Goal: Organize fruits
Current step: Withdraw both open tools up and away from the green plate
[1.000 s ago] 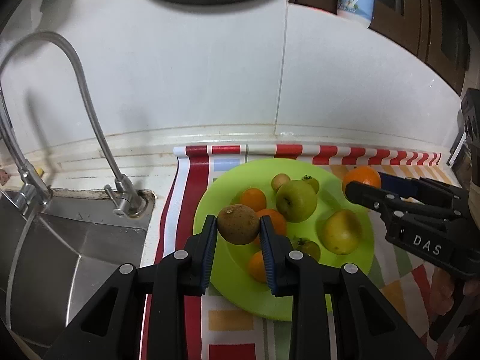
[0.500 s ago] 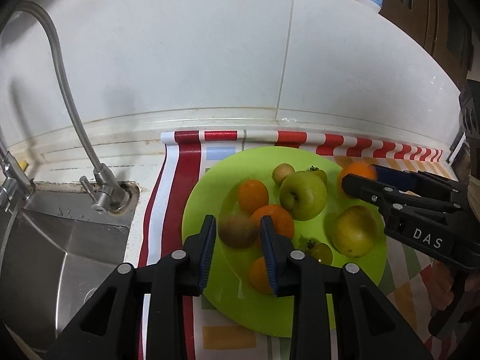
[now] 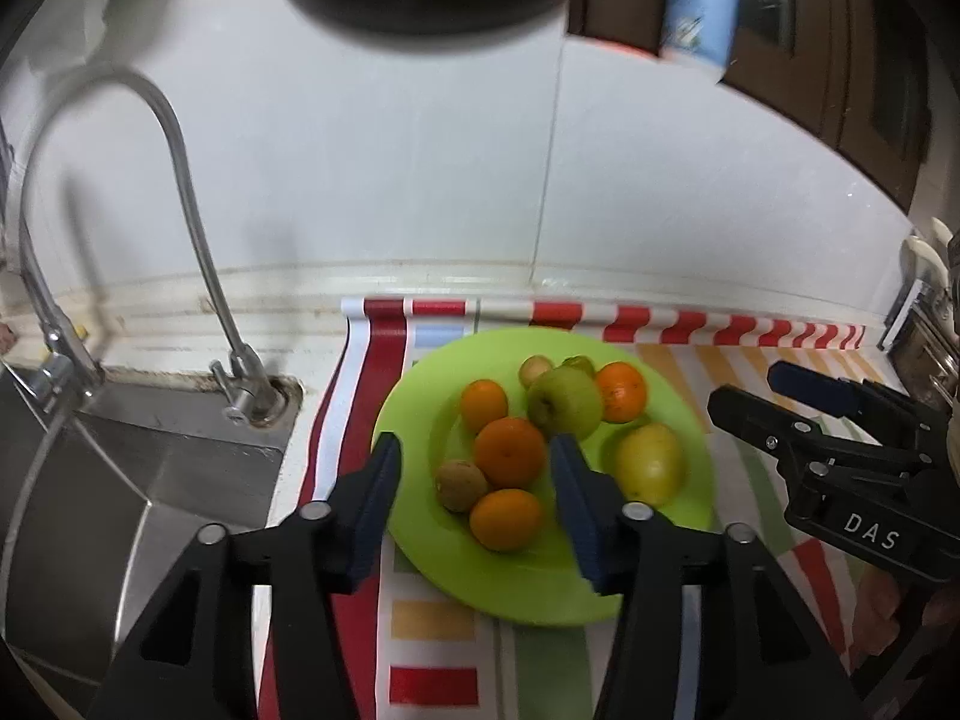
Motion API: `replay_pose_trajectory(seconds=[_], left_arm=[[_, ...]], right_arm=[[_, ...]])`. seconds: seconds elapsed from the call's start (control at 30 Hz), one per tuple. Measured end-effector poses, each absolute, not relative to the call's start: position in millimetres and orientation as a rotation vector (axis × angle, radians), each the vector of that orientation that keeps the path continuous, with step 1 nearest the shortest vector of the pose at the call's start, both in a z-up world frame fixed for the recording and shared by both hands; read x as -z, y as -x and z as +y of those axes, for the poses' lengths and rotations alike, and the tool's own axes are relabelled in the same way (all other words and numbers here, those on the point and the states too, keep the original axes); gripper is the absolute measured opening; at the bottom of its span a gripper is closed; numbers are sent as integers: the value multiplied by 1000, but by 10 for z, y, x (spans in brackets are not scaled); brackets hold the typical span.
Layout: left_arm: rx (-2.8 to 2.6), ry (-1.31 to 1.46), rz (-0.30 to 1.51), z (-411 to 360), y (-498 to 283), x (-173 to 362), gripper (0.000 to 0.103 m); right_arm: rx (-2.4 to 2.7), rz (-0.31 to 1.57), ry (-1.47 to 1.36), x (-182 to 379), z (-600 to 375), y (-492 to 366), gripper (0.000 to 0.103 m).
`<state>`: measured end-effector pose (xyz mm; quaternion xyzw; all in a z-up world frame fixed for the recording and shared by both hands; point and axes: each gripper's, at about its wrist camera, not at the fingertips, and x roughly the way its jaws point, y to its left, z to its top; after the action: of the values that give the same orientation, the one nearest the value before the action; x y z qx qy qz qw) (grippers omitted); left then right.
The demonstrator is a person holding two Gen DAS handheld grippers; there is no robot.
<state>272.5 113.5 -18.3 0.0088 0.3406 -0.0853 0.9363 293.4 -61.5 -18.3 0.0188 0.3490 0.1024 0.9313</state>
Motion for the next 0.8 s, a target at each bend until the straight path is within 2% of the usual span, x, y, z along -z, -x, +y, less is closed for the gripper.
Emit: replay_pose_trajectory(seconds=[0.1, 0.17, 0.23, 0.37, 0.47, 0.8], left_arm=[[168, -32, 662, 1094, -2551, 84, 61], [153, -48, 630, 1066, -2393, -1, 67], [145, -63, 607, 1032, -2277, -56, 72], [139, -97, 569, 973, -2035, -161, 76], [145, -99, 544, 949, -1837, -251, 80], [170, -131, 478, 791, -1196, -418, 91]], right_arm=[[-183, 698, -56, 86, -713, -2722, 65], [-151, 681, -64, 28, -775, -2580, 75], [-101, 658, -77, -31, -858, -2399, 75], [-42, 633, -107, -121, -982, -2096, 76], [-9, 614, -110, -195, -1040, -1822, 83], [31, 546, -73, -426, -1126, -1105, 89]])
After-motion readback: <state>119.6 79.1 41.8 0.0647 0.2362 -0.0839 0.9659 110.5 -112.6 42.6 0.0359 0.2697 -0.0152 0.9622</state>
